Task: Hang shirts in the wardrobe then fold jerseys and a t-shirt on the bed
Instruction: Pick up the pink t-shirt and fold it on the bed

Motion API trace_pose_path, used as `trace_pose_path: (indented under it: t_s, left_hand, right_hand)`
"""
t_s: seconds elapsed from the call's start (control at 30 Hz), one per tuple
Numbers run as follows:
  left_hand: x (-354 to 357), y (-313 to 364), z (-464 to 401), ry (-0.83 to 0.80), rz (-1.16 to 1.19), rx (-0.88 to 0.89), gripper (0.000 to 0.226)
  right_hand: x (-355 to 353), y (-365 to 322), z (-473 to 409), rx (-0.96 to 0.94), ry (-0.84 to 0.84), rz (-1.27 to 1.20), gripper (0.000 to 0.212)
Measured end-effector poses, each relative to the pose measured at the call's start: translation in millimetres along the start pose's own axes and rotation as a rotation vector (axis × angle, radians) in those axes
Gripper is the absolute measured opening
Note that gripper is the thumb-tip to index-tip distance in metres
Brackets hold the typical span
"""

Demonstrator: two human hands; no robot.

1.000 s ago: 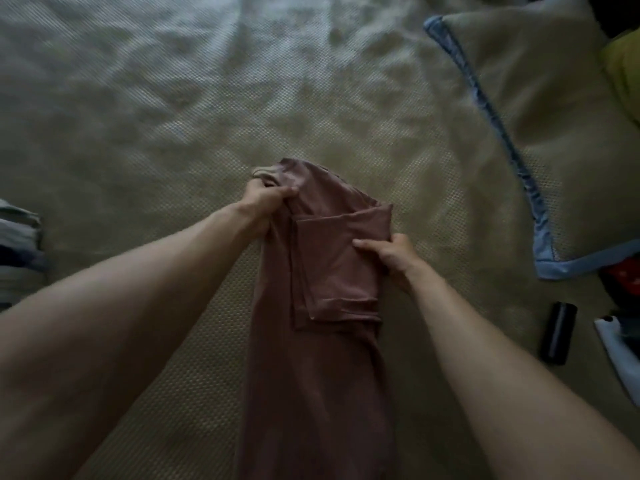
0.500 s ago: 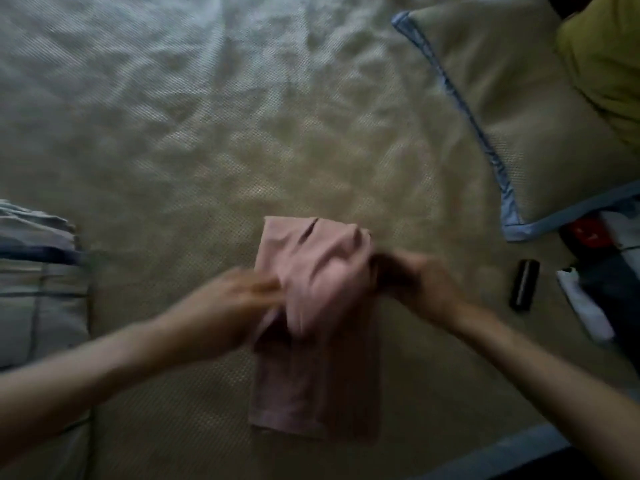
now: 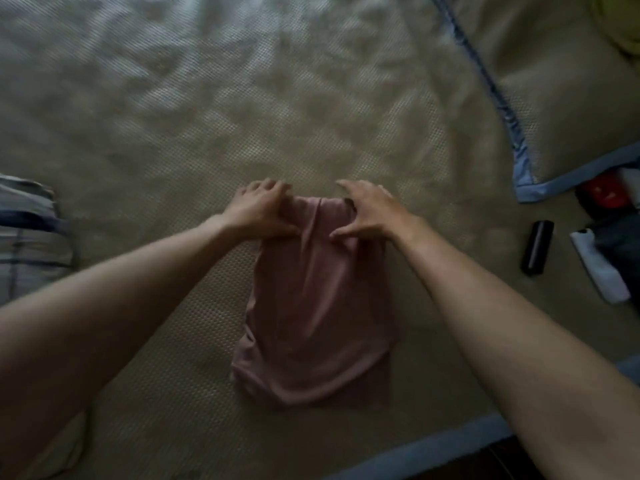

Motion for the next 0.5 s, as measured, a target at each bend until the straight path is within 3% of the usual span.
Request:
trace_pose_path:
  t_s: [0.1, 0.17, 0.27, 0.4, 0.47, 0.5]
  left_hand:
    - [4.5, 9.6, -30.2, -0.153, 0.016, 0.089, 0.057]
    - [-5.2, 15.5, -25.1, -0.132, 0.052, 0.168, 0.039]
    - [-41.2, 20.6, 9.8, 0.041, 0.073, 0.278, 0.030]
    - [-68.8, 53.0, 113.8, 0.374, -0.105, 0.491, 0.006]
    - [-45.3, 71.6, 170.8, 0.402, -0.213, 0.581, 0.012]
    - [-25.4, 77.4, 192.7, 0.371, -0.264, 0.593, 0.016]
  right_hand:
    - [9.2, 7.6, -18.9, 0.107, -0.191, 0.001, 0.071]
    - [3.1, 12.2, -12.3, 0.114, -0.184, -0.056, 0.052]
    - [-21.7, 5.9, 22.2, 0.037, -0.065, -0.109, 0.035]
    - [-31.9, -34.1, 124.6, -0.197, 0.231, 0.089, 0.029]
    - [-7.0, -52.3, 184.5, -0.319, 0.364, 0.186, 0.026]
    - [16.8, -53.4, 206.0, -0.324, 0.347, 0.231, 0.028]
Point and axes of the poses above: each hand's wrist, its own z-axis away from the middle knuckle, its own x-axis out of the palm, y = z × x, the point moved 7 cm from there along -z, towards the middle knuckle, and after that the axes turned 10 degrees about -z, right-handed, at the moved point
